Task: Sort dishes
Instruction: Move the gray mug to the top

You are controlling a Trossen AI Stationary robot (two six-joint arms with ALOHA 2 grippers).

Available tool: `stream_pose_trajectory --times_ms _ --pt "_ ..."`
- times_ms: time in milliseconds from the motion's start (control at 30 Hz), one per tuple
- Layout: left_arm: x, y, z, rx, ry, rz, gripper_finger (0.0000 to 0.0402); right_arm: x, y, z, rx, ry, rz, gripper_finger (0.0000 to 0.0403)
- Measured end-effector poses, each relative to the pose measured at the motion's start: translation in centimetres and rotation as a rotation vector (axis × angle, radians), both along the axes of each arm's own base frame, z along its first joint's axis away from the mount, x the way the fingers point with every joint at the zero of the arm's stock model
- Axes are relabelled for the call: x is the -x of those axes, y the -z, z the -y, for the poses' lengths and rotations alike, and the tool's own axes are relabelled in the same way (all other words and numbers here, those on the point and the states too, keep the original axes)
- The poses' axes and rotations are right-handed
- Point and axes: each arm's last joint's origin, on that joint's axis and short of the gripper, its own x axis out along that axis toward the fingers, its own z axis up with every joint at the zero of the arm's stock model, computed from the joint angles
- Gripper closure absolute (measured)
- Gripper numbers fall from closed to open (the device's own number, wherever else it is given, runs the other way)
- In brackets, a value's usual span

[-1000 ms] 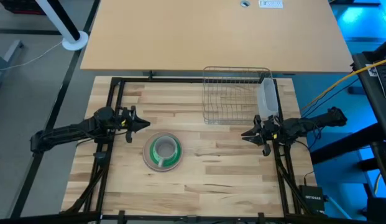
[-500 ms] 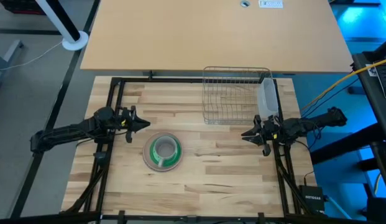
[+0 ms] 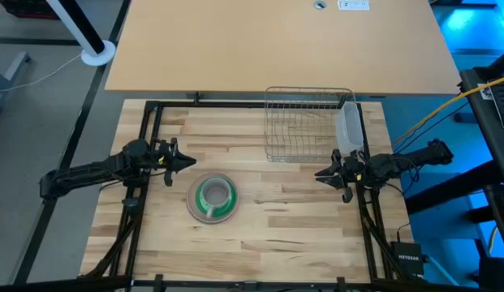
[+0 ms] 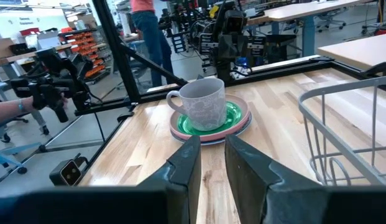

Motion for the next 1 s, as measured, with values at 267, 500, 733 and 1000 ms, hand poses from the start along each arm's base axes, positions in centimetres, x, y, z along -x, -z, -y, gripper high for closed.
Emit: stream_pose_trajectory --times_ms 267,500,733,1000 --pt "0.0 0.0 0.0 0.109 -0.011 0.009 0.0384 0.0 0.0 0.0 0.000 0.001 0.000 0.0325" --pt "0.0 0.0 0.0 0.189 -0.018 0.017 0.0384 0.0 0.0 0.0 0.000 0.001 0.000 0.0325" --pt "-0.2 -0.2 1.4 0.241 0.200 0.014 0.0397 0.0 0.0 0.1 0.003 0.045 0.002 0.0325" --pt "-0.3 -2.8 4.1 0.237 0.344 0.241 0.0401 0.0 0.0 0.1 0.003 0.046 0.002 0.0325"
